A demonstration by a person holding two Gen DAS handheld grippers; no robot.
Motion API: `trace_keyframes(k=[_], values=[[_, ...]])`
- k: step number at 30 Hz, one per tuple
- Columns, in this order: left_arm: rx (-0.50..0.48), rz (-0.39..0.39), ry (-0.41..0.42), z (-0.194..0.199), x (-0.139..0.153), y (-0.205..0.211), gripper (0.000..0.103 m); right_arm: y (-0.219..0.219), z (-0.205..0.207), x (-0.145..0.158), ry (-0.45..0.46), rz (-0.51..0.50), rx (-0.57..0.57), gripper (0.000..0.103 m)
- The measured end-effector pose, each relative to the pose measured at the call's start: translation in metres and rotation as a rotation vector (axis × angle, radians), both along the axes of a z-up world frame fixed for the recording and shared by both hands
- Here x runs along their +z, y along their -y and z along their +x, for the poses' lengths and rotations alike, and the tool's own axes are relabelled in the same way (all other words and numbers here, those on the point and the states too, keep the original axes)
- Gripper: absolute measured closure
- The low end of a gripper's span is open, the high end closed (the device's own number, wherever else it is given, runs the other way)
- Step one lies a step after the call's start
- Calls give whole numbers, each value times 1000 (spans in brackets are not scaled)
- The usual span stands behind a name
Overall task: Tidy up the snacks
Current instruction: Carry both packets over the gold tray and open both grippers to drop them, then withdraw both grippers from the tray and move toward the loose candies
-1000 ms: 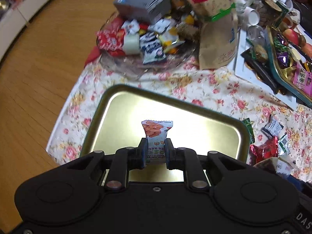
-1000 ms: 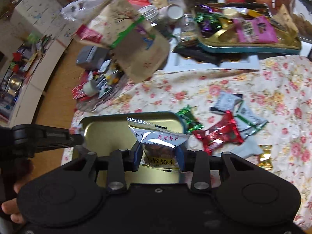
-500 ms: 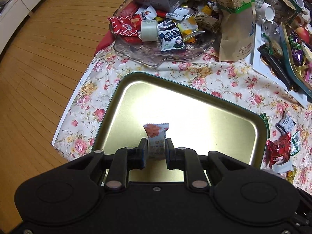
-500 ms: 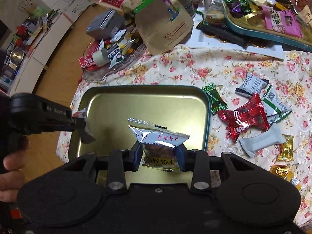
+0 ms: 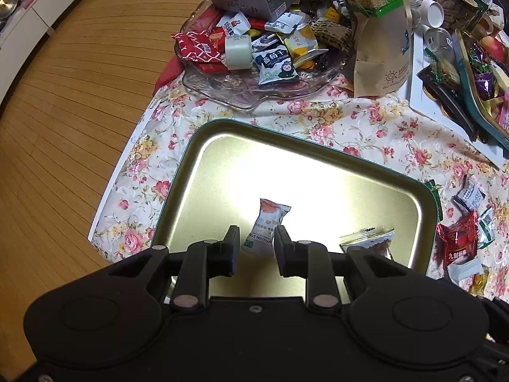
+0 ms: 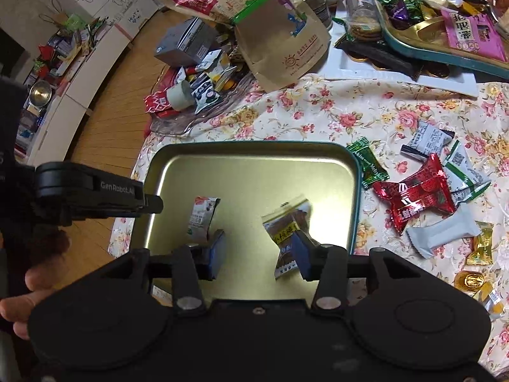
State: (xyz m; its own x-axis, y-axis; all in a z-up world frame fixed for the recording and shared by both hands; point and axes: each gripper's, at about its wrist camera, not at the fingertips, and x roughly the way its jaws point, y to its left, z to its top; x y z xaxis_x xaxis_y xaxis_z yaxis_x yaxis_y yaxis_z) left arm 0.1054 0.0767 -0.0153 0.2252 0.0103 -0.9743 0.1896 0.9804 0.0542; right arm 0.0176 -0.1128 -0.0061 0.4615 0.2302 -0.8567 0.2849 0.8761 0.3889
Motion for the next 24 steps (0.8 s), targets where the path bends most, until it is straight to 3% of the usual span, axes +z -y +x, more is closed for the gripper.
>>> trace_keyframes(k=[7,19,24], values=[[-20,9,2,-3,0,8,69,12,0,-3,-33,-20,-49,54],[-64,53,34,-12,0,22,69,12,2,-6,-40,-58,-31,54],[-84,46,38,-14,2,29,69,16,4,-12,-82,-59,-43,53]])
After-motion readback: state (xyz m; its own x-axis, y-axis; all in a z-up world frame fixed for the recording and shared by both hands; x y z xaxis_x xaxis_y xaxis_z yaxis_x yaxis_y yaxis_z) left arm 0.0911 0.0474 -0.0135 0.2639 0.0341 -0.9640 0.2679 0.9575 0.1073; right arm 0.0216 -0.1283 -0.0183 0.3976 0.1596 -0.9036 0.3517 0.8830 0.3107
